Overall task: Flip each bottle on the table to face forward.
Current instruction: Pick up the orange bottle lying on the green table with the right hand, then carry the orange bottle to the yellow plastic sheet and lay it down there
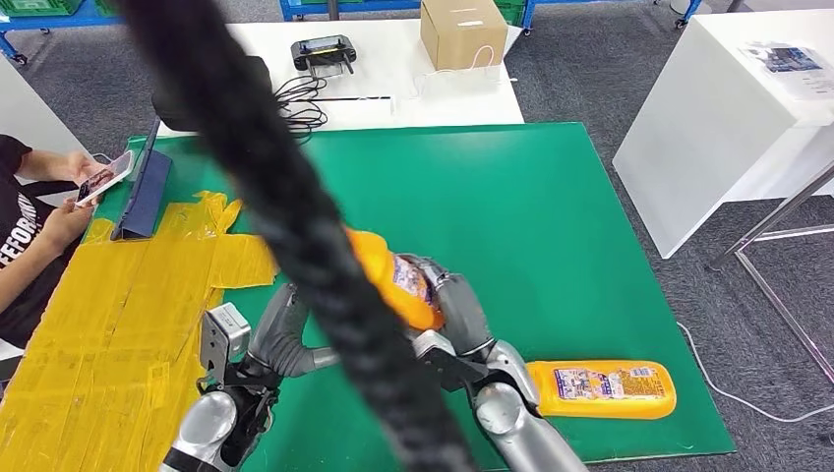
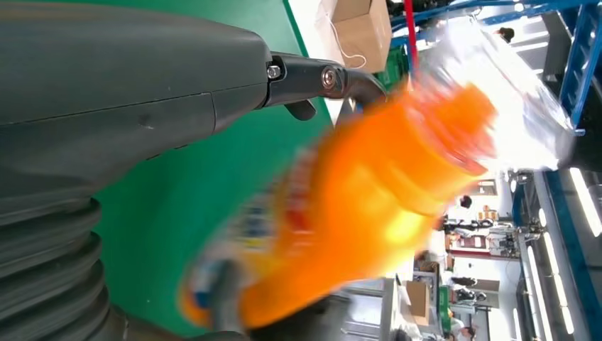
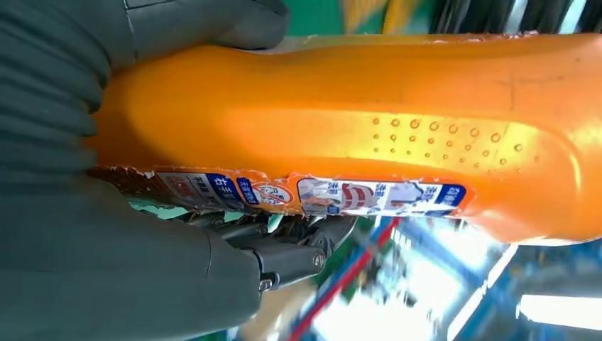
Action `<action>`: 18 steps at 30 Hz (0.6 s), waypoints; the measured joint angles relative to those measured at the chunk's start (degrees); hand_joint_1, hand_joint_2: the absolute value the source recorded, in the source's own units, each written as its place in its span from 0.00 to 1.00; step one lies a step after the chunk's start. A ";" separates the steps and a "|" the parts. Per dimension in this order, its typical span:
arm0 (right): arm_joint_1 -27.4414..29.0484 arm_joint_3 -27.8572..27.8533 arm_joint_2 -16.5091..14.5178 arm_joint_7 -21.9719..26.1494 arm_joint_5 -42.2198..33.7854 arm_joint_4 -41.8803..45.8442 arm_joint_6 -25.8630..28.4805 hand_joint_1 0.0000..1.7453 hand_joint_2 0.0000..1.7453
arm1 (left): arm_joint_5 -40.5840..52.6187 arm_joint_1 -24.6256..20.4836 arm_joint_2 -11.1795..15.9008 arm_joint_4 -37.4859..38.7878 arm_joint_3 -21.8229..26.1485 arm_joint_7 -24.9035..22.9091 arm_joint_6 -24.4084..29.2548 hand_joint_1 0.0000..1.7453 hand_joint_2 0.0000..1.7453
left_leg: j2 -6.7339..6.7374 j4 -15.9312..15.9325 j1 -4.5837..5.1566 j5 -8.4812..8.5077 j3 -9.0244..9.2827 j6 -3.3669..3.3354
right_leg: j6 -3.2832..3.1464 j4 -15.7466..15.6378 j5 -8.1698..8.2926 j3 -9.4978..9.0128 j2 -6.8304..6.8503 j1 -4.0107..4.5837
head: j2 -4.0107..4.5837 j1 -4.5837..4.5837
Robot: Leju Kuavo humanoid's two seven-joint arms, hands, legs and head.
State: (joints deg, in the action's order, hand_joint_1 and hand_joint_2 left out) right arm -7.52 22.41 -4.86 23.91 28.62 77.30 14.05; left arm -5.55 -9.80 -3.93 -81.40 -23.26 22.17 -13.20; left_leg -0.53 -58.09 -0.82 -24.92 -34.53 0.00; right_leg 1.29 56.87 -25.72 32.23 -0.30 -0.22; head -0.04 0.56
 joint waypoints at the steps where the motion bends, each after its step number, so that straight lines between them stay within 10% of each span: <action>1: -0.15 1.12 -0.52 0.14 -0.18 -1.08 -0.38 0.99 1.00 | -0.19 -0.27 0.01 0.19 -0.16 -0.14 0.05 0.00 1.00 | 0.00 0.00 -0.01 0.00 0.00 0.00 | 0.00 0.00 0.00 0.00 0.00 0.01 | 0.00 0.00; 18: -2.36 10.91 -2.11 1.24 1.12 -9.29 -1.41 1.00 1.00 | -4.91 -1.33 0.33 3.01 -0.30 -0.84 0.64 0.00 1.00 | 0.02 0.00 0.01 0.00 -0.02 0.01 | 0.00 0.00 0.00 0.04 -0.01 0.01 | 0.00 0.01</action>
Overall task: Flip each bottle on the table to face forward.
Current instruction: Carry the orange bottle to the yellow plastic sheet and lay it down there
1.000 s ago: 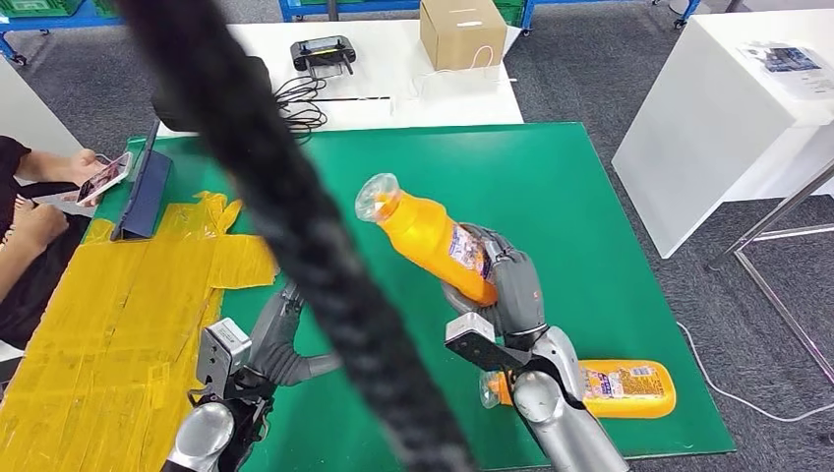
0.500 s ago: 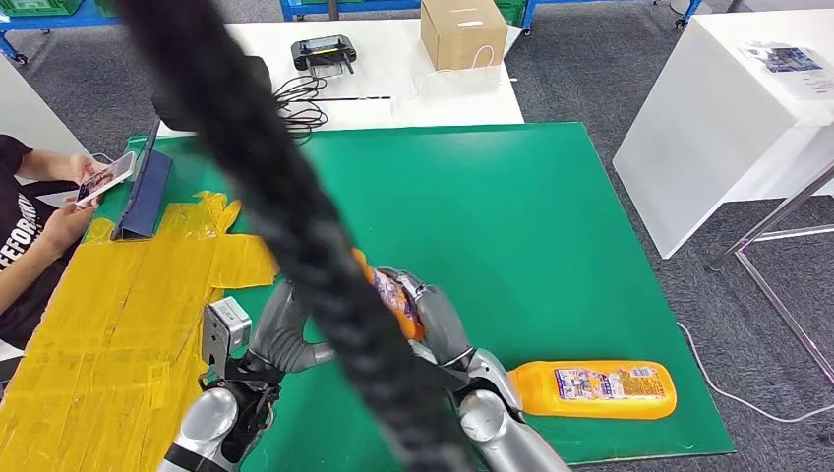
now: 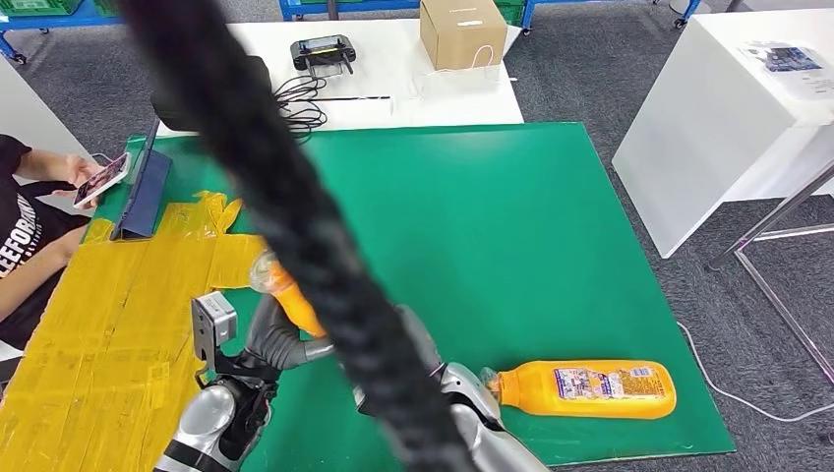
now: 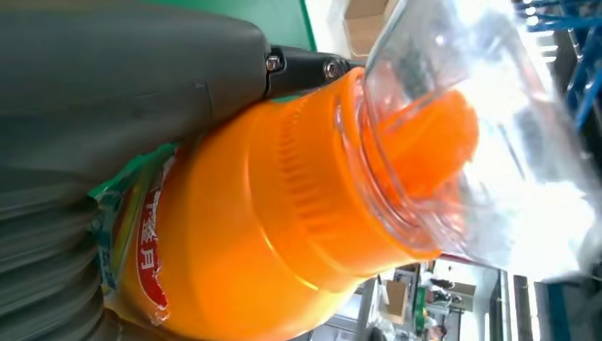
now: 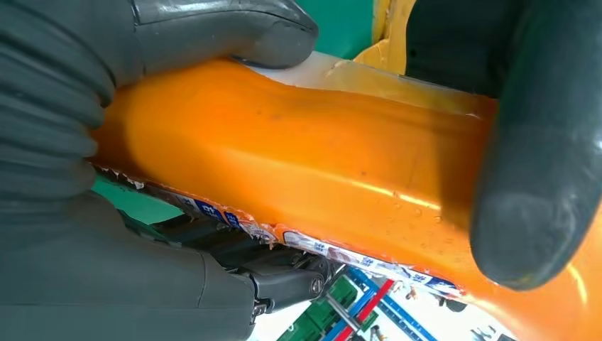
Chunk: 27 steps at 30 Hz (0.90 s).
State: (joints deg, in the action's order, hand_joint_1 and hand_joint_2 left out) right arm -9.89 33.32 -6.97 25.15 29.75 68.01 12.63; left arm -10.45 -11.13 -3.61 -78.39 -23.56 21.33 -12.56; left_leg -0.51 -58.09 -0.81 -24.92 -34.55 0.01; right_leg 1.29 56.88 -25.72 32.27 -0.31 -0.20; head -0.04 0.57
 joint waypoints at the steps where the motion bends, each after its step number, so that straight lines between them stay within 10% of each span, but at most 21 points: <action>1: -0.14 0.24 0.00 -0.05 0.04 -0.23 0.17 1.00 1.00 | -0.44 0.05 0.02 0.14 0.08 0.01 -0.01 0.00 1.00 | 0.00 0.00 0.00 0.00 0.00 0.00 | 0.00 0.00 0.00 0.00 0.00 0.00 | 0.00 0.00; 2: -0.26 0.42 0.00 -0.09 0.07 -0.43 0.33 1.00 1.00 | -0.84 0.08 0.02 0.26 0.16 0.01 -0.01 0.06 1.00 | 0.00 0.00 -0.01 0.00 0.00 0.00 | 0.00 0.00 0.00 0.00 0.00 0.00 | 0.00 -0.01; 6: -0.58 0.94 0.01 -0.18 0.07 -1.14 0.68 0.99 1.00 | -1.55 0.24 0.02 0.49 0.50 0.03 -0.01 1.00 1.00 | 0.01 0.00 -0.01 0.00 0.00 0.00 | 0.00 0.00 0.00 0.00 0.00 0.01 | 0.00 -0.01; 27: -0.14 1.46 0.63 -0.34 -1.16 -0.40 4.90 1.00 1.00 | -3.01 0.67 -0.04 0.05 1.04 1.45 2.97 1.00 1.00 | 0.01 0.00 0.00 0.00 0.00 0.00 | 0.00 0.00 0.00 0.01 0.00 0.00 | 0.00 0.00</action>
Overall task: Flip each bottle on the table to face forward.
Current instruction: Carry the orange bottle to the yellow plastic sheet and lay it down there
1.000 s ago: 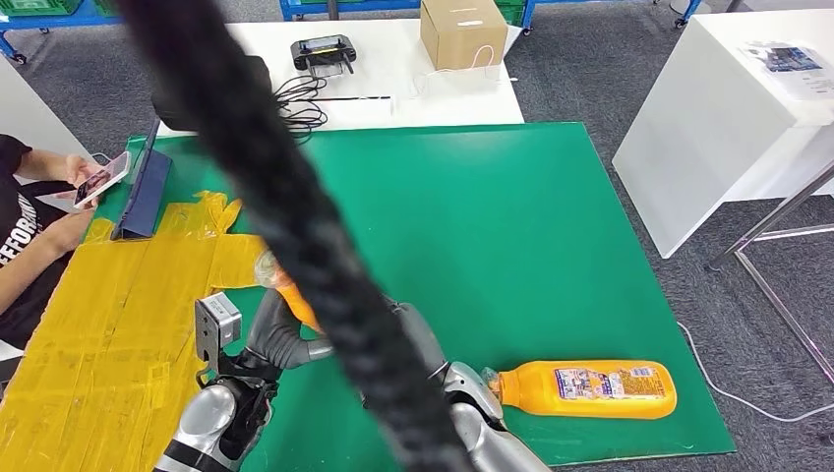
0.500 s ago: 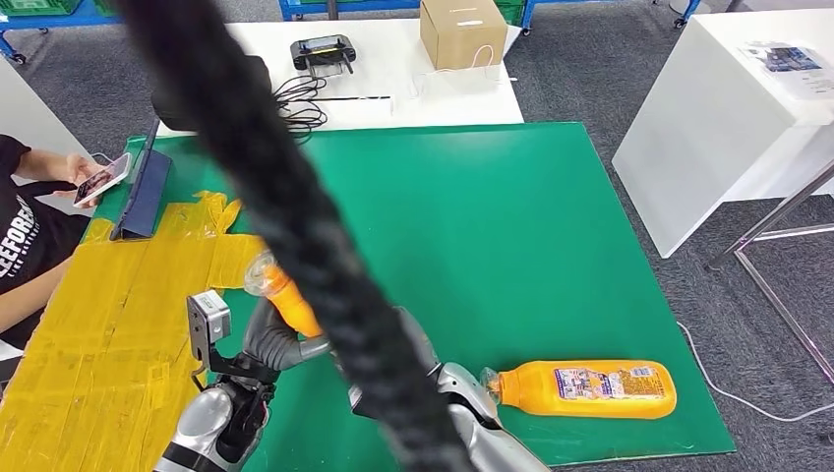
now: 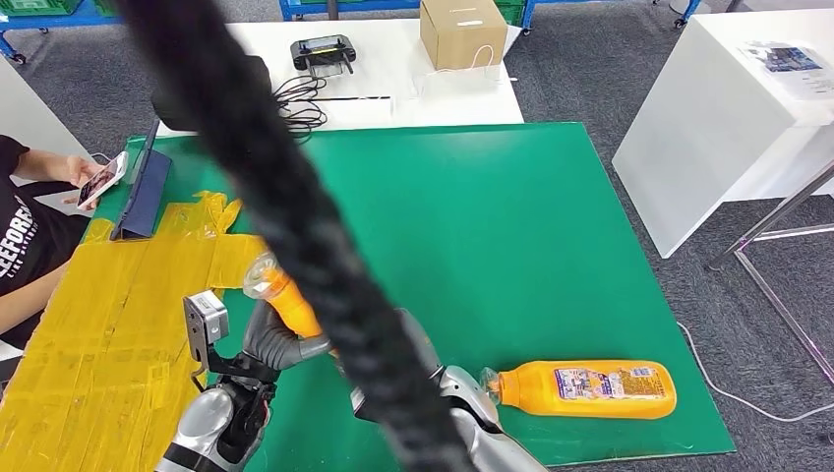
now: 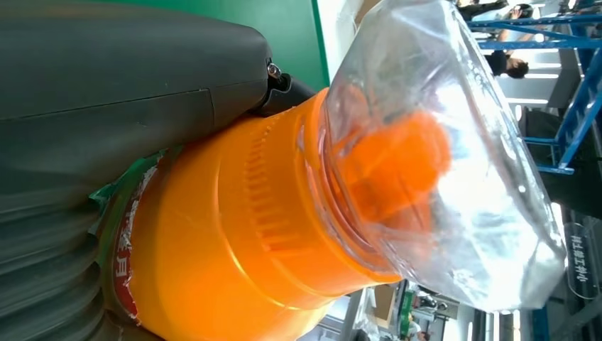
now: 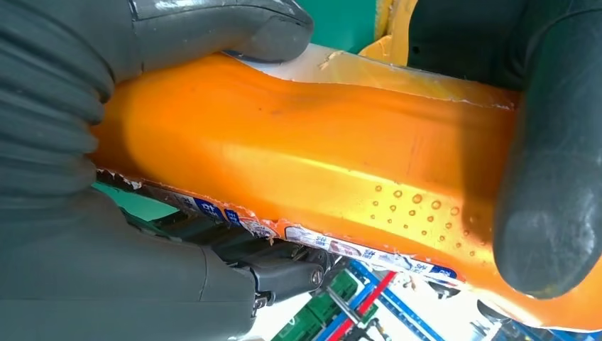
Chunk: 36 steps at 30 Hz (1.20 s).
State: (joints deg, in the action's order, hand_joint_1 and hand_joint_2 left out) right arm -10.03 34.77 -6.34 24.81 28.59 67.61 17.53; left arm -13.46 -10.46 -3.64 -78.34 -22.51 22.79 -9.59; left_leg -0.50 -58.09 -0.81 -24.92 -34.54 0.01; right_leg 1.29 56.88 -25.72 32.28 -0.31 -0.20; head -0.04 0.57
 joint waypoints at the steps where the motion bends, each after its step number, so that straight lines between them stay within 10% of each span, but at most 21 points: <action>1: 0.04 -0.04 0.07 0.00 0.00 0.25 0.02 1.00 1.00 | 0.02 -0.01 -0.02 -0.09 0.00 0.02 0.02 1.00 1.00 | 0.00 0.00 0.00 0.00 0.00 0.00 | 0.00 0.00 0.00 0.00 0.00 0.00 | 0.00 0.00; 4: 0.19 -0.17 0.20 0.00 0.00 0.78 0.04 0.93 1.00 | 0.02 -0.03 -0.11 -0.14 0.02 0.03 0.02 1.00 1.00 | -0.01 0.00 0.00 0.00 0.00 0.00 | 0.00 0.00 0.00 0.00 0.00 0.00 | 0.00 0.00; 8: 0.53 -0.37 0.28 0.06 -0.23 1.40 0.48 0.03 1.00 | 0.83 -0.02 -0.16 -0.32 0.04 0.47 0.81 1.00 1.00 | -0.01 0.00 0.00 0.00 0.00 0.00 | 0.00 0.00 0.00 0.00 0.00 0.00 | 0.00 0.00; 20: 8.24 -6.37 2.32 1.02 0.66 18.67 5.71 0.00 1.00 | 47.06 -2.88 6.88 -2.18 5.43 -7.60 26.40 1.00 1.00 | -0.03 0.00 -0.11 0.02 0.00 0.03 | -0.03 0.01 -0.01 0.01 0.01 0.09 | 0.00 0.00; 36: 14.46 -15.62 3.67 -1.32 4.37 32.28 7.20 0.00 1.00 | 87.50 -7.65 16.78 3.27 10.04 -30.57 23.75 1.00 1.00 | -0.01 0.01 -0.14 0.02 0.00 0.04 | -0.03 0.01 -0.01 0.01 -0.01 0.12 | 0.00 0.01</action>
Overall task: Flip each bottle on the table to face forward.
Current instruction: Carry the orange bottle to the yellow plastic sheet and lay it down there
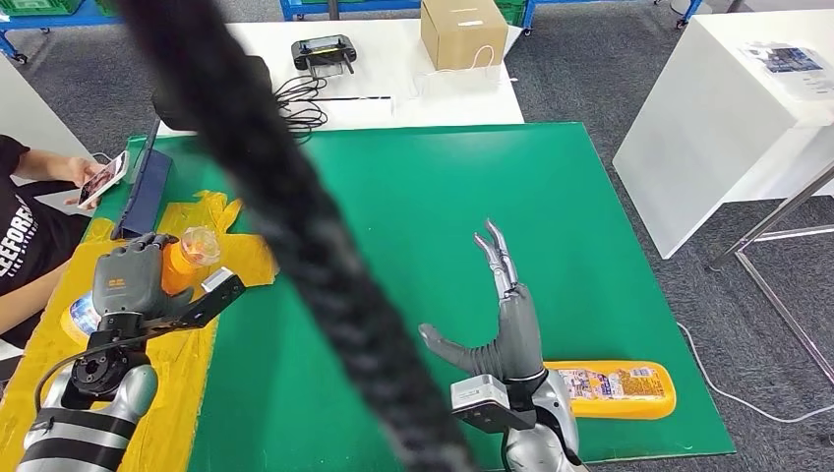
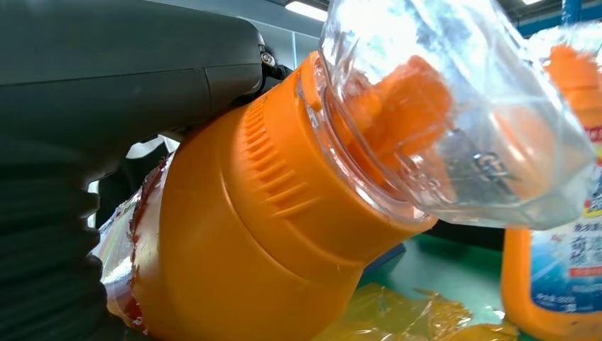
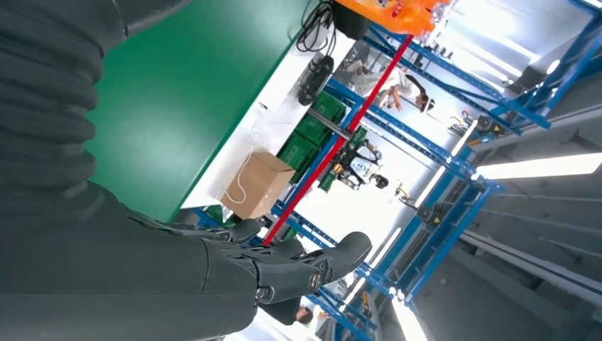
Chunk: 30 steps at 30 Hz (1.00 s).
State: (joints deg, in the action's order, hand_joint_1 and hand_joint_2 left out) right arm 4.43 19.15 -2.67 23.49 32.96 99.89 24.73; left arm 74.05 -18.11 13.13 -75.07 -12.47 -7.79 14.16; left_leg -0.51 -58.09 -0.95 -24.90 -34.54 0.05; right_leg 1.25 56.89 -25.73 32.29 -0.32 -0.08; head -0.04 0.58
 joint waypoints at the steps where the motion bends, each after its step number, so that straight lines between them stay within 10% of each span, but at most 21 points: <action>1: 0.05 -0.14 -0.01 -0.01 0.01 0.20 -0.01 0.00 1.00 | 0.07 -0.12 0.11 0.41 0.07 -0.02 0.00 1.00 1.00 | 0.00 0.00 0.00 0.00 0.00 0.00 | 0.00 0.00 0.00 0.00 0.00 0.00 | 0.00 0.00; 15: 0.08 -0.86 -0.13 -0.67 0.83 1.24 -0.49 0.00 1.00 | 5.13 -2.08 0.39 8.07 0.47 -1.54 -1.67 1.00 1.00 | 0.04 0.00 0.00 0.00 0.00 0.01 | 0.00 0.00 0.00 0.01 -0.01 0.00 | 0.00 -0.01; 30: -4.82 1.52 0.00 -1.89 0.84 -0.33 -2.73 0.00 1.00 | 3.61 -8.46 -6.72 34.70 -0.49 1.45 9.53 1.00 1.00 | -0.07 0.02 0.07 0.00 0.24 0.01 | 0.00 0.00 0.00 -0.30 0.04 -0.02 | 0.00 -0.01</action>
State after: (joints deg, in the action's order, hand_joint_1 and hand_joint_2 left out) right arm -0.38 20.68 -2.67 21.59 33.80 99.56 22.00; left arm 77.65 -26.56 6.42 -40.36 -12.96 -6.33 23.69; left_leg -0.58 -58.07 -0.88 -24.90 -34.30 0.06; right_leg 1.25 56.89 -25.73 31.99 -0.28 -0.11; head -0.04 0.57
